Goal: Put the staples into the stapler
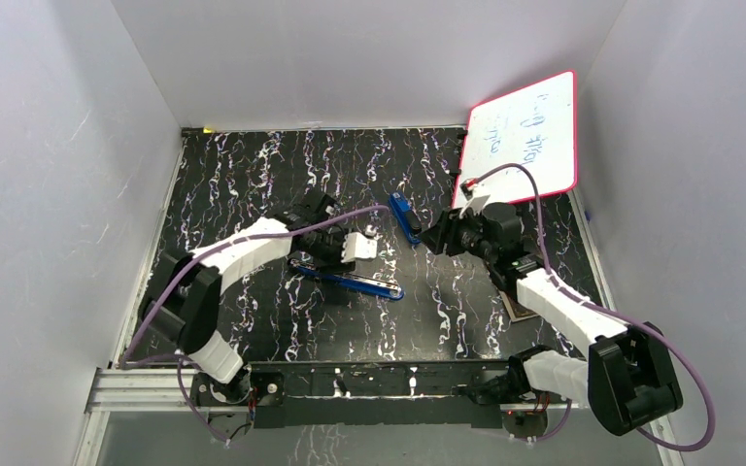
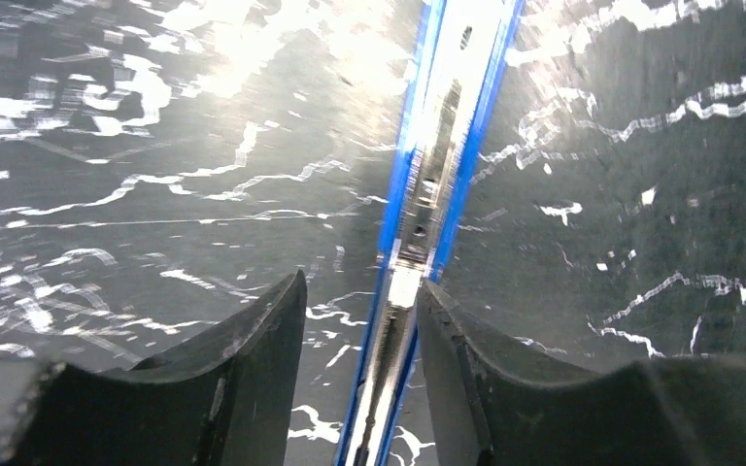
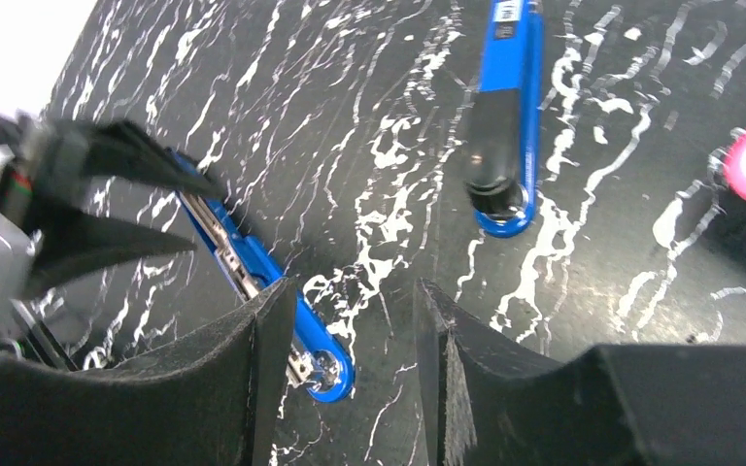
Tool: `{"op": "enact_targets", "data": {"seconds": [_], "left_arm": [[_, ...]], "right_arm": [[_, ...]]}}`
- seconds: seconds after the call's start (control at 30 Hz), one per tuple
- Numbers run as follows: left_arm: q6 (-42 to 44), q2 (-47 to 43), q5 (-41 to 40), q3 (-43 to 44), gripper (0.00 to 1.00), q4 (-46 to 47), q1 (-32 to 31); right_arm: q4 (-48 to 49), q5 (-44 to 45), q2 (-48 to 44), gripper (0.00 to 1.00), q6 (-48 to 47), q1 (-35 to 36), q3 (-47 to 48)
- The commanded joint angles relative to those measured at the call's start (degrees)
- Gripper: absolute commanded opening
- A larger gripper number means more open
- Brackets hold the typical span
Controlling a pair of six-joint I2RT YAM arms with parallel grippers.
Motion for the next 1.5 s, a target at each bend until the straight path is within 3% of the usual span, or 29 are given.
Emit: {"op": "enact_targets", "data": {"seconds": [0.0,0.1,0.2,0.33,0.4,0.6,1.03,1.23,1.47], "left_arm": [[-17.55,-11.51,2.82,-4.17,0.48,17.36,1.21],[-34.71,-18.0,-5.47,-9.54,0.55,33.69,1.87],[-49.14,-23.06,-17.39,-12.97,0.65,42.76,2.77],[-62.24,-25.83,-35.54,-11.61,0.77,39.55,3.76],[-65.14,-26.05,-40.13,-10.48,0.81,35.9,4.65],[-66.69,-27.77,-43.55,-11.31,0.84,33.09,6.36],[-66.41,-29.41,-44.84,-13.17,0.85,33.13,7.26],[-66.87,-29.18,-44.94,-12.78,0.85,32.87,7.33],[-67.99,-29.4,-45.24,-12.02,0.84,32.32,7.35]], "right_arm": [[4.94,3.08,-0.96,0.56,-8.7,6.37,-0.01],[6.14,3.75,0.71,0.58,-13.11,11.14,0.07],[6.15,4.57,3.26,0.6,-19.01,16.15,0.66],[3.73,4.48,9.1,0.64,-25.19,20.64,3.7],[2.62,3.31,12.28,0.66,-27.59,22.02,5.91],[-0.06,0.91,19.61,0.68,-31.84,24.45,10.9],[-3.54,5.31,27.15,0.65,-33.77,26.52,14.17],[-3.83,6.44,27.95,0.44,-33.46,26.64,14.42],[-3.28,7.44,28.63,0.26,-31.66,26.8,14.84]]}}
